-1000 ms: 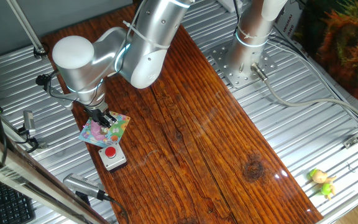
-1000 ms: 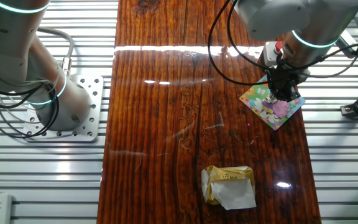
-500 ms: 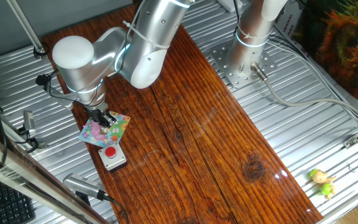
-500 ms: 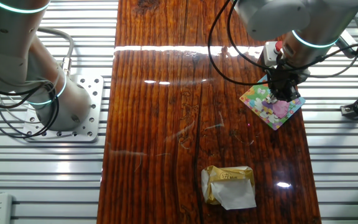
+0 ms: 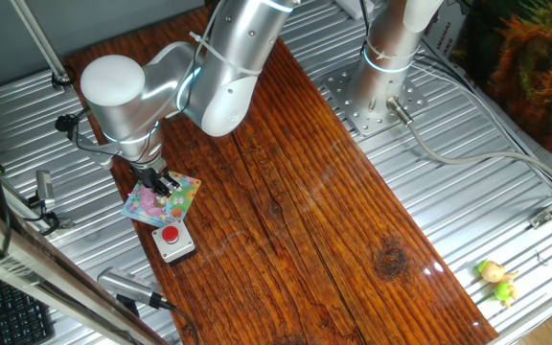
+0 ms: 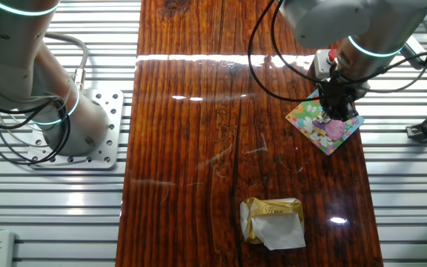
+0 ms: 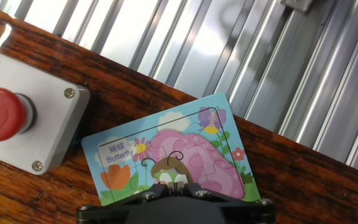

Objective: Assemble one piece of a puzzle

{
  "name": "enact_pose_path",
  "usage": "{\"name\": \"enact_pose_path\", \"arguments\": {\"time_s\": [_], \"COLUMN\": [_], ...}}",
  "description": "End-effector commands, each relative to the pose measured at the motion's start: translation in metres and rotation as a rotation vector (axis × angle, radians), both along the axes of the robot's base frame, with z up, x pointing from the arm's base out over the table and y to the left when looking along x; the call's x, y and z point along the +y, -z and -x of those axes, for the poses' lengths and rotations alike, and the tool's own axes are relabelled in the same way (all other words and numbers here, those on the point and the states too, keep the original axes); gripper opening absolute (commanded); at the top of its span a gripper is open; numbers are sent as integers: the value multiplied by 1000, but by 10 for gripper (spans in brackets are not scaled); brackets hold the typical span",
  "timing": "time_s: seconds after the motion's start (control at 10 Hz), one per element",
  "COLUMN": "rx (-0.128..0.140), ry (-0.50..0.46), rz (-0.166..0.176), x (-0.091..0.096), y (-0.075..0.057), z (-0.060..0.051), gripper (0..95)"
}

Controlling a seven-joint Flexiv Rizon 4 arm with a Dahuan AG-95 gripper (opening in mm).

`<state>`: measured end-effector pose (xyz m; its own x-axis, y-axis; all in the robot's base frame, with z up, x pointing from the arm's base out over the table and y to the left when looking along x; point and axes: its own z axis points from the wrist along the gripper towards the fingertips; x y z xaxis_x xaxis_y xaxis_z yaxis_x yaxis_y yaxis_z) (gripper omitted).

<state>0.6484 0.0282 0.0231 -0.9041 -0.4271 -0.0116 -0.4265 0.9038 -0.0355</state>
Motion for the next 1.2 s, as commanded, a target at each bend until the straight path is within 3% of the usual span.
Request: {"name": "enact_pose_path", "arguments": {"time_s": [0.1, 1.2], "rx": [2, 16], "ry": [2, 9], "rz": [0, 3], "x": [0, 1], "y": [0, -2], "z": [0, -2], "gripper": [0, 0]}}
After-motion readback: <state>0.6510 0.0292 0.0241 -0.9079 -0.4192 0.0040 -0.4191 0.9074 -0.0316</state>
